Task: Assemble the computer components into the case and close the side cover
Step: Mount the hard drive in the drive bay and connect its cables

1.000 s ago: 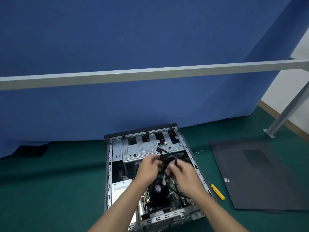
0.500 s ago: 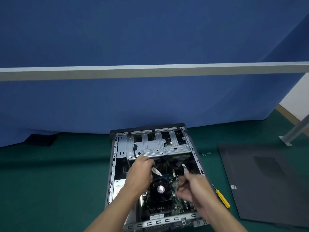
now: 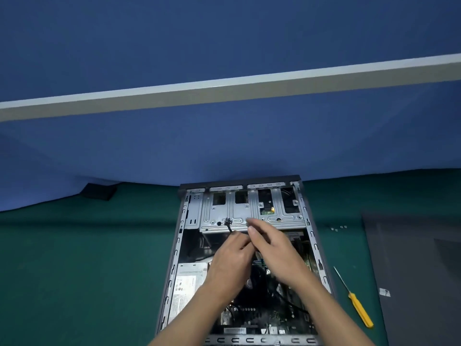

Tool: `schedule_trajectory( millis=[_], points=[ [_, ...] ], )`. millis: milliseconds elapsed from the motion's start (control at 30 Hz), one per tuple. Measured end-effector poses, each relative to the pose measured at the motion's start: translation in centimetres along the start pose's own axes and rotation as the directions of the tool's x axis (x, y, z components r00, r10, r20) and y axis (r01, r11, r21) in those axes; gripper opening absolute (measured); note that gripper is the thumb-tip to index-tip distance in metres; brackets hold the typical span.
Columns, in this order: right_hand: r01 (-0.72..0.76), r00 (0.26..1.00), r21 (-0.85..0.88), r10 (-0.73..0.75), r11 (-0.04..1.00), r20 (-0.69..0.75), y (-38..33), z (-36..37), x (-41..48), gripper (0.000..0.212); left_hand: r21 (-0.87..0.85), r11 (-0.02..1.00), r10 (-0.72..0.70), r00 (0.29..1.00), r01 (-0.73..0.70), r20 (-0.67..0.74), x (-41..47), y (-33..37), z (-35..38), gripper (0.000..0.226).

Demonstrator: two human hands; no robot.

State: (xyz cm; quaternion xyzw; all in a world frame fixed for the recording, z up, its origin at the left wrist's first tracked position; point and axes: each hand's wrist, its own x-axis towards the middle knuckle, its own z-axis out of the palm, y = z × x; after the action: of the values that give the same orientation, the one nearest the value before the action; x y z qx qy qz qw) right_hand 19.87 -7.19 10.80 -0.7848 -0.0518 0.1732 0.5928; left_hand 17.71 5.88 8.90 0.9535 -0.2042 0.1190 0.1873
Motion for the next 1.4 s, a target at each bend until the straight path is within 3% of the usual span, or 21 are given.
schedule_trajectory(
  millis=[133, 300, 400, 500, 600, 667, 733, 767, 833, 933, 1067, 1233, 1400],
  points=[
    [-0.028, 0.981, 0.264, -0.024, 0.964, 0.193, -0.1, -0.5, 1.5, 0.025, -0.022, 0.999, 0.049, 0.999, -0.049, -0.016, 0.2, -0.2, 0.1, 0.030],
    [-0.039, 0.971, 0.259, -0.025, 0.965, 0.239, -1.0, 0.0, 3.0, 0.019, -0.030, 0.996, 0.081, 0.996, -0.080, 0.034, 0.3, -1.1, 0.8, 0.025],
    [-0.021, 0.975, 0.218, -0.029, 0.976, 0.222, -1.2, 0.3, 3.7, 0.011, -0.021, 0.992, 0.125, 0.990, -0.124, 0.063, 0.6, -1.8, 0.7, 0.026],
    [-0.032, 0.981, 0.247, -0.017, 0.969, 0.192, -1.5, 0.3, 4.0, 0.009, -0.073, 0.964, 0.263, 0.961, -0.257, 0.085, 0.4, -2.5, 0.8, 0.033],
    [-0.024, 0.998, 0.207, 0.038, 0.978, -0.060, -1.0, -0.6, 3.9, 0.012, -0.081, 0.915, 0.399, 0.916, -0.396, 0.037, -1.0, -4.4, 1.1, 0.040],
    [-0.049, 0.987, 0.192, 0.077, 0.980, -0.141, -0.4, -1.4, 3.2, 0.007, -0.089, 0.931, 0.355, 0.935, -0.353, 0.013, -2.5, -6.1, 1.3, 0.038],
    [-0.161, 0.985, -0.012, 0.160, 0.987, -0.071, 0.2, -1.6, 2.3, 0.008, -0.049, 0.991, 0.130, 0.974, -0.122, 0.187, -3.0, -7.4, 0.9, 0.035],
    [-0.227, 0.974, -0.171, 0.226, 0.959, -0.027, 0.4, -1.3, 1.9, 0.010, 0.010, 1.000, -0.018, 0.952, 0.015, 0.306, -3.0, -7.9, 1.0, 0.039],
    [-0.314, 0.941, -0.373, 0.337, 0.873, -0.002, 1.1, -0.3, 1.3, 0.013, 0.090, 0.979, -0.205, 0.829, 0.185, 0.521, -2.6, -8.8, 1.7, 0.061],
    [-0.385, 0.917, -0.398, 0.395, 0.832, -0.062, 2.2, 1.8, 1.4, 0.018, 0.155, 0.972, -0.232, 0.600, 0.177, 0.765, -1.4, -8.9, 2.5, 0.081],
    [-0.360, 0.932, -0.436, 0.338, 0.825, -0.129, 2.8, 5.0, 3.0, 0.018, 0.173, 0.981, -0.194, 0.513, 0.088, 0.836, -0.5, -9.1, 2.7, 0.067],
    [-0.269, 0.963, -0.543, 0.221, 0.795, -0.154, 3.8, 9.0, 7.0, 0.021, 0.257, 0.966, -0.249, 0.402, 0.036, 0.881, 0.1, -9.1, 3.1, 0.051],
    [-0.342, 0.932, -0.713, 0.319, 0.612, -0.174, 5.8, 9.6, 9.2, 0.023, 0.167, 0.981, -0.188, 0.301, 0.095, 0.935, 0.9, -9.7, 3.2, 0.048]
  ],
)
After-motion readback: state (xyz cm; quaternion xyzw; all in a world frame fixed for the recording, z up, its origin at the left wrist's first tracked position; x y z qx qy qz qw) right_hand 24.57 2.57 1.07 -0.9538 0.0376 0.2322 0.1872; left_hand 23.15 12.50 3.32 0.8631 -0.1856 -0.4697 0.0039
